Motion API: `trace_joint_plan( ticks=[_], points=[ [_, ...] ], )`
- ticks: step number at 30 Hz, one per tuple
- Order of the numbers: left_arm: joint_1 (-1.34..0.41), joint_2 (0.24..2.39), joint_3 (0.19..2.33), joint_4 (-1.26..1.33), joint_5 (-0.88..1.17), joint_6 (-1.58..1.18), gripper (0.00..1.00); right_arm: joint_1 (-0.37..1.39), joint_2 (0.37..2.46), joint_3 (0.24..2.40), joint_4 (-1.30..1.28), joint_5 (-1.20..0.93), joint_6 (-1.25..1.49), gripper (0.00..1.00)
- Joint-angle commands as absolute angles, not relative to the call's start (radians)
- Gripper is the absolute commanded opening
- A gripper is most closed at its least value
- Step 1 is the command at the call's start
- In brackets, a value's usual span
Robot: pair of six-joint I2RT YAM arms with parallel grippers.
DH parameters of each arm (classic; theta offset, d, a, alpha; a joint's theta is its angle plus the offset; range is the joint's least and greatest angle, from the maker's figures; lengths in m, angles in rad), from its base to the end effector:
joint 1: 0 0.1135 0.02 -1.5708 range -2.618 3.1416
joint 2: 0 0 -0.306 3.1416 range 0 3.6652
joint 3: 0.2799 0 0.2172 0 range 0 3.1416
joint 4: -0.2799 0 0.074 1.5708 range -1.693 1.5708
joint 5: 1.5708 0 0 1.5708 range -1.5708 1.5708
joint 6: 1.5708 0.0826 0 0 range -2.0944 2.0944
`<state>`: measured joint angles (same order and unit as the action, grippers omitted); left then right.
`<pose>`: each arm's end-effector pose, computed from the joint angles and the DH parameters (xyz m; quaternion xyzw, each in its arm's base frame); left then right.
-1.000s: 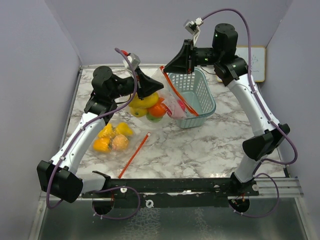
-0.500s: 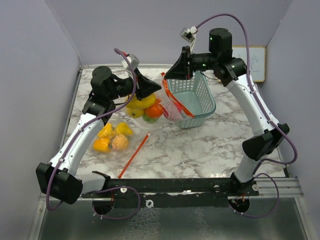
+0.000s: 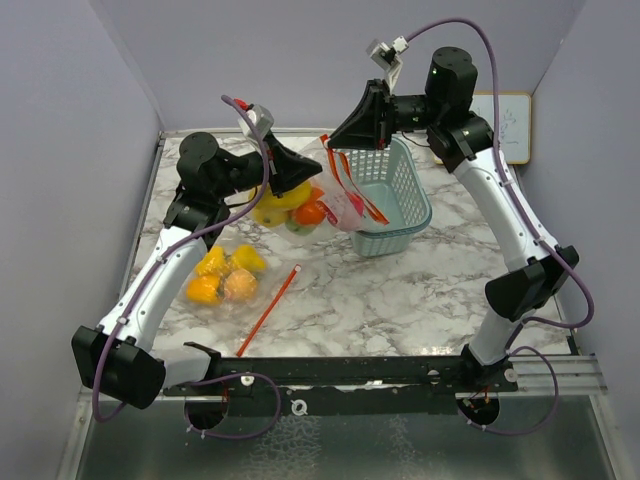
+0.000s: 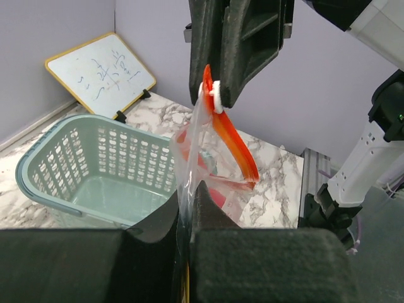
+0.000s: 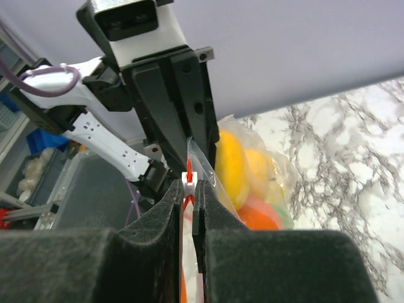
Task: Place the food in the zip-top bag and seal the zipper
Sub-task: Zip the zipper food storage bag at the center of the board.
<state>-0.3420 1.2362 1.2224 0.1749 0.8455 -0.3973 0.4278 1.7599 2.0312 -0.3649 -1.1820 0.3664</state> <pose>0.2206 -0.1442 0.4803 0.2961 0.5993 -0.4988 0.5517 0.3026 0.2220 0.5180 -0.3938 0.6022 0.5961 0.3562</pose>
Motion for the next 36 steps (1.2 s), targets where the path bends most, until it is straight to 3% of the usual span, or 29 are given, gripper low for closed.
trace_joint_plan(
  ticks=[1, 6, 9, 14, 19, 26, 31, 36],
  points=[
    [-0.337, 1.237, 1.251, 0.243, 0.86, -0.414, 0.02, 0.422, 1.771, 2.021, -0.18, -1.295, 0.509, 0.03],
    [-0.337, 1.254, 1.252, 0.293, 0.86, -0.451, 0.22, 0.422, 1.77, 1.998, -0.165, -1.304, 0.526, 0.03],
    [-0.339, 1.266, 1.248, 0.334, 0.873, -0.481, 0.26, 0.422, 1.767, 1.989, -0.17, -1.304, 0.526, 0.03],
    [-0.346, 1.284, 1.228, 0.42, 0.917, -0.546, 0.22, 0.422, 1.766, 1.991, -0.195, -1.292, 0.518, 0.03],
    [-0.357, 1.299, 1.219, 0.499, 0.961, -0.612, 0.0, 0.422, 1.775, 2.004, -0.244, -1.267, 0.497, 0.02],
    [-0.374, 1.325, 1.223, 0.555, 1.028, -0.662, 0.0, 0.422, 1.782, 2.019, -0.265, -1.262, 0.489, 0.02],
    [-0.369, 1.324, 1.36, 0.167, 0.888, -0.455, 0.0, 0.421, 1.785, 2.045, -0.399, -1.195, 0.38, 0.03],
    [-0.364, 1.312, 1.436, -0.044, 0.697, -0.292, 0.0, 0.42, 1.779, 2.053, -0.465, -1.166, 0.32, 0.03]
  ],
)
